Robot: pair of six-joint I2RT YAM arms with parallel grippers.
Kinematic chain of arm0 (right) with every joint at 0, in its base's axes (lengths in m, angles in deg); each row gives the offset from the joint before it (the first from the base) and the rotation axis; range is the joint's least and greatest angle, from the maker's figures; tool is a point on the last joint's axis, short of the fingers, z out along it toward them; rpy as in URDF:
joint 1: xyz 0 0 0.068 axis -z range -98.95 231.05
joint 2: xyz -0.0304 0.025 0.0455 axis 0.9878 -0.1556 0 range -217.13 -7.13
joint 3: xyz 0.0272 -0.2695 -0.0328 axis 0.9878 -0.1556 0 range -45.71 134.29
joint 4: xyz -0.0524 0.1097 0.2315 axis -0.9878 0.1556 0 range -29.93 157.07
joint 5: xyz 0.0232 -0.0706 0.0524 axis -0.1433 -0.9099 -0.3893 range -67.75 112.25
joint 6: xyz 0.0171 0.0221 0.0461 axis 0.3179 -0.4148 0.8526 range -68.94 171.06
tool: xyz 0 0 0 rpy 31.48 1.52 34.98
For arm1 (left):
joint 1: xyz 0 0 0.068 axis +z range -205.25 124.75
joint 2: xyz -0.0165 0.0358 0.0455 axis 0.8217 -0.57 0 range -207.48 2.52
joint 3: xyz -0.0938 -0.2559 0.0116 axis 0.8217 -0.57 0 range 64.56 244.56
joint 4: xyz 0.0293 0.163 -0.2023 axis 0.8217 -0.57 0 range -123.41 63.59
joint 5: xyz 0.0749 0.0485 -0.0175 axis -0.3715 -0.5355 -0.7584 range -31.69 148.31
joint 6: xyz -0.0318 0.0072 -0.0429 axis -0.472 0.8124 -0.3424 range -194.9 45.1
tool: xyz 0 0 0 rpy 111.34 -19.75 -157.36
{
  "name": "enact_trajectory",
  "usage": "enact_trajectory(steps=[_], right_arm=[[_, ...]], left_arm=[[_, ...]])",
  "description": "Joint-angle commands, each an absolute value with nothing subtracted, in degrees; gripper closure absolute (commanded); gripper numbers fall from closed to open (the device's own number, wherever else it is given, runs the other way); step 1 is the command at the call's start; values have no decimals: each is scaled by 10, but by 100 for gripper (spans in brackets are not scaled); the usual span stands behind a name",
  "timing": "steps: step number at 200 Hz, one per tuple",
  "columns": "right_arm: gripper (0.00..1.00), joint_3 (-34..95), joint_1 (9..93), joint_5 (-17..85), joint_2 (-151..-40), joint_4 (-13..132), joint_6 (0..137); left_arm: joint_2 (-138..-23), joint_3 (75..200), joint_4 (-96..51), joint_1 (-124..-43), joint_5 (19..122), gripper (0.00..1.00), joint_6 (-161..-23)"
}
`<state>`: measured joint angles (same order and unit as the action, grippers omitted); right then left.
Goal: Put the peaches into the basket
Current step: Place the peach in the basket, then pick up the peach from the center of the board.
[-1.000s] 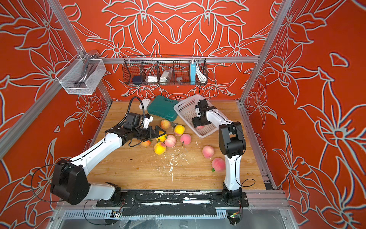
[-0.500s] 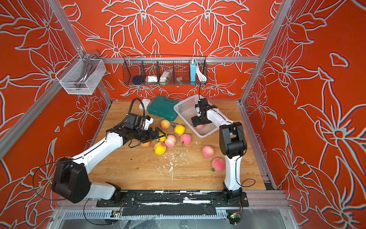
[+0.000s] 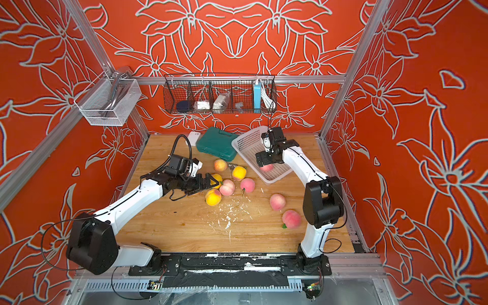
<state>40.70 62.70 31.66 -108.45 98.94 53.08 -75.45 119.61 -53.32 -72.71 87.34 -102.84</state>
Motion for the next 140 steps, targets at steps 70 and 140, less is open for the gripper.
enact_trajectory(steps=[70,140], right_arm=[[5,232,552,359,-844,997,484],[3,210,549,418,-789,994,478]], left_arm=[[-727,1193,-595,-679,818,0,-1001],[-757,1225,-641,-642,743,0,-983]])
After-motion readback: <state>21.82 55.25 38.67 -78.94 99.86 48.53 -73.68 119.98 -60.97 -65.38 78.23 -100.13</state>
